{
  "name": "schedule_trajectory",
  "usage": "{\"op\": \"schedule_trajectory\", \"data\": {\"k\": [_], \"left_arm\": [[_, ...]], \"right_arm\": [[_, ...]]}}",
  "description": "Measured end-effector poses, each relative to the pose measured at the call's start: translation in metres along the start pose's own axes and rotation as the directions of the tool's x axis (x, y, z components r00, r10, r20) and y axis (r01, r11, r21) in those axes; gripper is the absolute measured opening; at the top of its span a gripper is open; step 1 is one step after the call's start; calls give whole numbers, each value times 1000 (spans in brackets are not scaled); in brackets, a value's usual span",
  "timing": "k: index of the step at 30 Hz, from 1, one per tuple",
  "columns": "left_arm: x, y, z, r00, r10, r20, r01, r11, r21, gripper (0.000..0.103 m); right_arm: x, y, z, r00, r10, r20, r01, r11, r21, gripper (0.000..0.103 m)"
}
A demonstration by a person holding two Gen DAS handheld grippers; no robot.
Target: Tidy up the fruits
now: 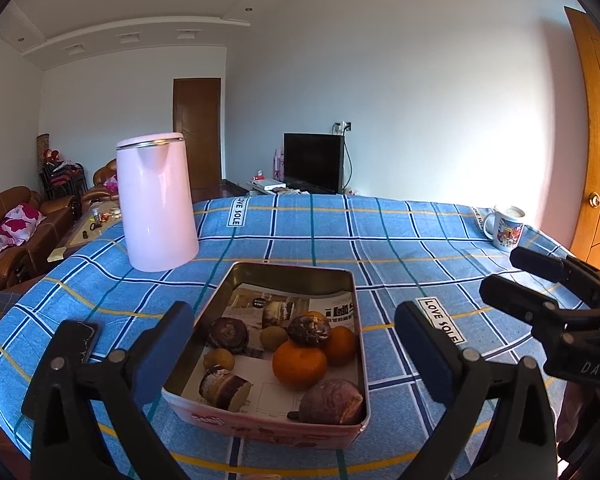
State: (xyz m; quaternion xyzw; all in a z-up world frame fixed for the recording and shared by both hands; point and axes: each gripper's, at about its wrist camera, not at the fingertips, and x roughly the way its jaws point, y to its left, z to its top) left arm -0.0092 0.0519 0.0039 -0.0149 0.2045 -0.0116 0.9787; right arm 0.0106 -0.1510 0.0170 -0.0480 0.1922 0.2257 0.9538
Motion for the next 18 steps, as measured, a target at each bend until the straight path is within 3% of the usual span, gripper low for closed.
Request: {"op": "schedule_trajectory", "data": {"k": [18], "left_arm": [[-2, -9, 0, 1000, 3, 14, -3, 1000, 18, 103]], "right_arm": [[-1, -14, -3, 1000, -25, -7, 25, 1000, 17, 77]]}}
